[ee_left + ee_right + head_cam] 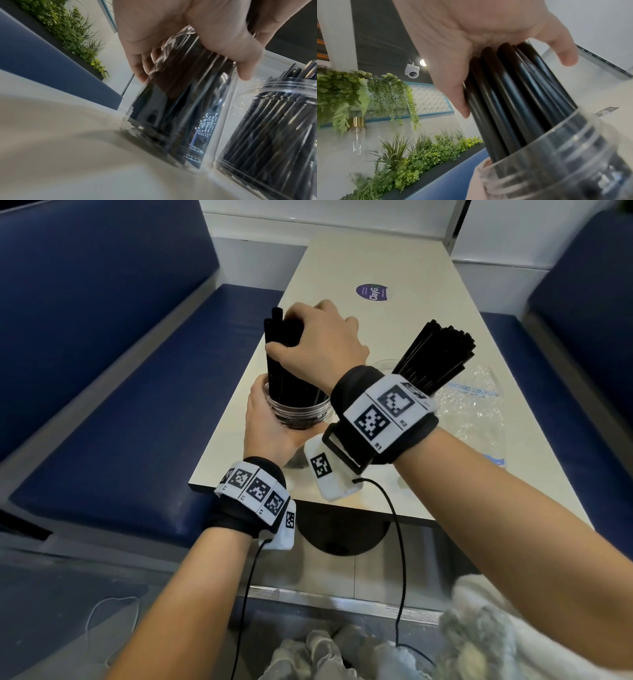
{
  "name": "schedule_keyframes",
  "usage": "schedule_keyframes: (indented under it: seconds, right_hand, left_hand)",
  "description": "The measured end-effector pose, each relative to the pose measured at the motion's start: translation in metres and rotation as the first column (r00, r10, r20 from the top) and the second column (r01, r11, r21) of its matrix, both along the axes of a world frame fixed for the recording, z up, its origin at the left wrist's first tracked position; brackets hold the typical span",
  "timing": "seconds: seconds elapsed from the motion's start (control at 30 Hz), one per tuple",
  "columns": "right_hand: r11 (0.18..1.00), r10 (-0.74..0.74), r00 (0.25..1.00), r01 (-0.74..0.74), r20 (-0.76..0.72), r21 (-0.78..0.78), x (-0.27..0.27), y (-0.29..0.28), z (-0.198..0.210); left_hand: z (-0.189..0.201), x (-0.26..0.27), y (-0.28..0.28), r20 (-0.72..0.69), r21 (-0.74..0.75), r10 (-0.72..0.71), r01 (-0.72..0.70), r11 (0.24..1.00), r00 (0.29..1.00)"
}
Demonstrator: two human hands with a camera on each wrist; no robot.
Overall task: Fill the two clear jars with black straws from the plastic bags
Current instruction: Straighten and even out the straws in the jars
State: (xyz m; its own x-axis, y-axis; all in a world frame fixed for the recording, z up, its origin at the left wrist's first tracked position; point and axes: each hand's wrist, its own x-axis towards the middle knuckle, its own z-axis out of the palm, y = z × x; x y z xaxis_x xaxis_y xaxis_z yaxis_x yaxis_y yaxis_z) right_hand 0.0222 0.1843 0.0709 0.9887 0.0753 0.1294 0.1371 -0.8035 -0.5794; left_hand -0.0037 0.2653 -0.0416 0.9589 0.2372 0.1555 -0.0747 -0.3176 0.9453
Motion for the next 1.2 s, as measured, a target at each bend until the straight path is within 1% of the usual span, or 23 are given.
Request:
schedule_keyframes:
  seconds: [0.1, 0.17, 0.23, 0.27, 0.3, 0.37, 0.47, 0.6, 0.67, 0.77, 0.83, 0.9, 1.03, 1.1, 1.2]
  right_hand:
    - [0.996, 0.012, 1.000, -0.013, -0.009, -0.092, -0.002, 0.000, 0.004]
    - [0.982, 0.050, 0.998, -0.042, 0.034, -0.184, -0.002, 0.002, 0.009]
    - [0.953, 0.100, 0.993, -0.077, 0.065, -0.293, -0.001, 0.007, 0.013]
    - [0.937, 0.113, 0.992, -0.088, 0.053, -0.337, 0.000, 0.010, 0.015]
    - [0.924, 0.109, 0.994, -0.092, 0.025, -0.372, 0.001, 0.014, 0.015]
    - [0.910, 0.067, 0.997, -0.081, -0.049, -0.407, 0.006, 0.018, 0.014]
    - [0.924, 0.001, 0.995, -0.037, -0.095, -0.381, 0.010, 0.017, 0.012]
    - [0.951, -0.015, 1.000, 0.007, -0.023, -0.310, 0.011, 0.017, 0.009]
    - [0.974, -0.013, 1.000, 0.012, 0.001, -0.228, 0.009, 0.016, 0.011]
    - [0.999, -0.022, 0.998, 0.024, 0.056, -0.045, 0.005, 0.014, 0.017]
    - [1.000, -0.025, 0.997, 0.026, 0.074, -0.009, 0.003, 0.013, 0.018]
    - [0.997, -0.022, 0.999, 0.024, 0.030, -0.073, 0.002, 0.013, 0.016]
    - [0.957, -0.020, 0.996, -0.005, -0.083, -0.291, 0.004, 0.014, 0.015]
    - [0.945, -0.022, 0.994, -0.013, -0.104, -0.327, 0.006, 0.015, 0.016]
    - [0.942, -0.037, 0.994, 0.001, -0.103, -0.334, 0.004, 0.013, 0.016]
  left_hand:
    - [-0.001, 0.002, 0.000, -0.012, 0.008, 0.008, -0.008, 1.000, 1.000]
    - [-0.002, 0.003, -0.001, -0.004, -0.012, 0.029, -0.029, 1.000, 1.000]
    - [-0.005, 0.005, -0.001, 0.009, 0.043, 0.063, -0.063, 0.997, 0.998]
    - [-0.007, 0.006, -0.001, 0.012, 0.069, 0.074, -0.075, 0.995, 0.997]
    - [-0.009, 0.007, 0.000, 0.017, 0.060, 0.073, -0.074, 0.995, 0.997]
    - [-0.009, 0.007, 0.000, 0.006, 0.005, 0.038, -0.038, 0.999, 0.999]
    - [-0.006, 0.004, 0.000, 0.005, 0.028, 0.022, -0.022, 0.999, 1.000]
    - [-0.005, 0.001, 0.000, 0.007, 0.036, 0.020, -0.020, 0.999, 1.000]
    - [-0.004, 0.002, 0.000, -0.005, 0.036, 0.009, -0.009, 0.999, 1.000]
    - [-0.002, 0.003, 0.001, -0.022, -0.033, -0.006, 0.005, 0.999, 1.000]
    - [-0.003, 0.003, 0.001, -0.031, -0.012, -0.002, 0.002, 1.000, 1.000]
    - [-0.006, 0.005, 0.002, -0.030, 0.031, 0.013, -0.012, 0.999, 0.999]
    - [-0.008, 0.006, 0.003, -0.026, 0.056, 0.021, -0.020, 0.998, 0.999]
    - [-0.008, 0.006, 0.003, -0.020, 0.043, 0.010, -0.009, 0.999, 1.000]
    - [-0.008, 0.005, 0.003, -0.015, 0.035, 0.002, -0.001, 0.999, 1.000]
